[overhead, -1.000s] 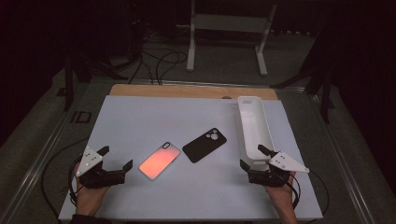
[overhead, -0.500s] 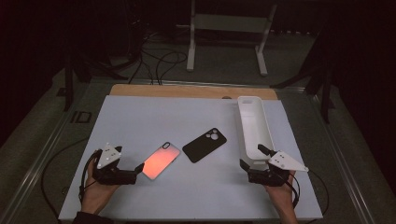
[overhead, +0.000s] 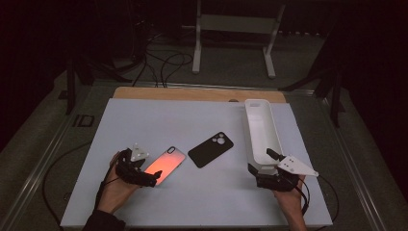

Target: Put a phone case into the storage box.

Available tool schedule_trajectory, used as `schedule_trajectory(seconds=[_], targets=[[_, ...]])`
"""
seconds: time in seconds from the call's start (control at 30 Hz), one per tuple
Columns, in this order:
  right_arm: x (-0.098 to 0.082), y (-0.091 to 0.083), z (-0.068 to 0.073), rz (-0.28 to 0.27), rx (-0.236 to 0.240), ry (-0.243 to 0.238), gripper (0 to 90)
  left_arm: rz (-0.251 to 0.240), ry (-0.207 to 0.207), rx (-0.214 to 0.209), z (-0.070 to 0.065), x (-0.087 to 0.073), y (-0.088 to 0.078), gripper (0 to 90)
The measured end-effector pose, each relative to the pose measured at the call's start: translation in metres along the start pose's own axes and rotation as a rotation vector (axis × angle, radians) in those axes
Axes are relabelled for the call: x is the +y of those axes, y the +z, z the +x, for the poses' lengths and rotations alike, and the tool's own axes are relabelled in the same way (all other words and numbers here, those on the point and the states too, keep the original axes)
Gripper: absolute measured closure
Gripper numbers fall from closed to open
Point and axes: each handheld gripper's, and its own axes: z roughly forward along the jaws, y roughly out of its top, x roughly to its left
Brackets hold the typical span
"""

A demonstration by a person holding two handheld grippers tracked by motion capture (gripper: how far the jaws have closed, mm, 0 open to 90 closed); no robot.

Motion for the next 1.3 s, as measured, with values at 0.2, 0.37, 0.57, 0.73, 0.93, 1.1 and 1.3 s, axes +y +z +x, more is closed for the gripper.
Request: schedule_trajectory(seconds=[0.2, 0.37, 0.57, 0.73, 0.93, 1.1, 1.3], targets=[[0.0, 0.0, 0.0, 0.002, -0.003, -0.004, 10.0, 0.062, 0.012, -0.015, -0.009, 0.004, 0.018, 1.1], [-0.001, -0.001, -0.001, -0.001, -0.007, 0.0, 10.0, 0.1, 0.014, -0.018, -0.011, 0.004, 0.028, 1.1], [-0.001, -0.001, -0.001, 0.003, -0.008, -0.002, 10.1, 0.129, 0.026, -0.006, -0.015, 0.002, 0.034, 2.9], [-0.001, 0.0, 0.0, 0.003, -0.008, 0.0, 10.0, 0.139, -0.004, -0.063, -0.011, 0.001, 0.034, 10.9], [-0.001, 0.0, 0.001, 0.001, -0.004, 0.0, 10.1, 0.177, -0.006, -0.058, -0.01, 0.005, 0.033, 15.0], [0.0, -0.001, 0.0, -0.009, 0.006, 0.017, 10.1, 0.159, -0.007, -0.062, -0.009, 0.004, 0.032, 16.9], [0.0, 0.0, 0.0, -0.012, 0.009, 0.023, 10.1, 0.104, -0.053, -0.043, -0.003, 0.003, 0.029, 17.1]])
